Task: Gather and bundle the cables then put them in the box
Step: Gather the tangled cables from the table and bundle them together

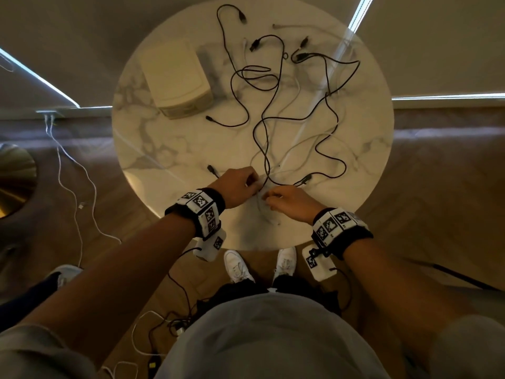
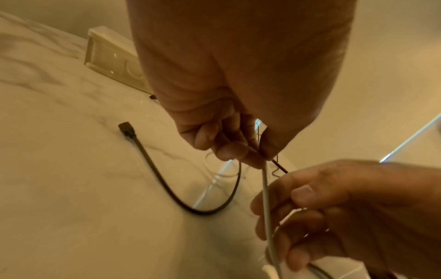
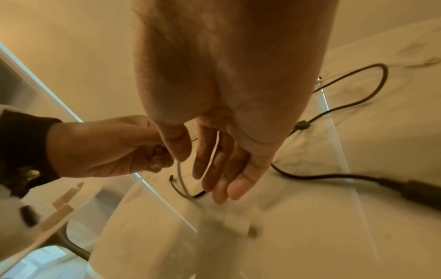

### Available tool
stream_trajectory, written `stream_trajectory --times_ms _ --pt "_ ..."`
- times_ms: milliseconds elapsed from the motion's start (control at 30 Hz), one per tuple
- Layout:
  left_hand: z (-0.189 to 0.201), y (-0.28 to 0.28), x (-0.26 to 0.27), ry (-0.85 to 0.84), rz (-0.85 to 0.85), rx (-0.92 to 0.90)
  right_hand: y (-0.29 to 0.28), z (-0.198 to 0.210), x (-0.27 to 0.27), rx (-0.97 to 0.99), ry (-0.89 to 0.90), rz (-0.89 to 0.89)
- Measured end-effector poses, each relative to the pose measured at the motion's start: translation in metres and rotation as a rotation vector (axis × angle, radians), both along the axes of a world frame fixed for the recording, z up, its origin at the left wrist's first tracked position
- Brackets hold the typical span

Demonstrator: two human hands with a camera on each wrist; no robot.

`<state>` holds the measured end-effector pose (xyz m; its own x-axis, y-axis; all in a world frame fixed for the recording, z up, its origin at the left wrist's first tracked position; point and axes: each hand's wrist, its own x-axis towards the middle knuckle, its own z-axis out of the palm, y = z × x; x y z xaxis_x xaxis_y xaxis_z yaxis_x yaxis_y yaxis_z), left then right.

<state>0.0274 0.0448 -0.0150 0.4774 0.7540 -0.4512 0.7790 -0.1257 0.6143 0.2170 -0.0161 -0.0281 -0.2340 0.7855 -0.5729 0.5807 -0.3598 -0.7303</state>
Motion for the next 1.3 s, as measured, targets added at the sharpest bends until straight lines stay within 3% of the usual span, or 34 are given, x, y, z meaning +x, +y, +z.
stream_trajectory --times_ms 133,267,367,467,567,833,1000,1200,1300 --pt "0.015 0.001 -0.004 -0.097 0.059 0.008 -0.009 0.008 -0.013 -0.063 0.242 -0.157" --pt "0.022 0.001 -0.005 -0.126 0.057 -0.028 -0.017 0.014 -0.016 -0.059 0.36 -0.228" --pt "0.021 -0.008 -0.012 -0.148 0.104 -0.086 -0.018 0.021 -0.012 -0.146 0.551 -0.403" --pt "0.019 -0.026 -0.018 -0.101 0.03 -0.128 -0.017 0.03 -0.009 -0.179 0.745 -0.604" --pt "0.019 -0.044 -0.016 -0.063 -0.086 -0.144 -0.012 0.033 -0.013 -0.181 0.857 -0.695" --pt "0.018 -0.062 -0.013 -0.151 -0.052 -0.114 0.001 0.047 -0.023 -0.249 1.096 -0.89" --pt "0.018 -0.067 -0.016 -0.136 -0.082 -0.078 0.004 0.052 -0.022 -0.361 1.063 -1.006" --pt "0.01 -0.069 -0.02 -0.049 -0.149 0.012 -0.005 0.052 -0.032 -0.404 0.973 -0.827" --pt "0.007 -0.064 -0.03 -0.029 -0.205 0.009 -0.008 0.051 -0.031 -0.316 0.907 -0.768"
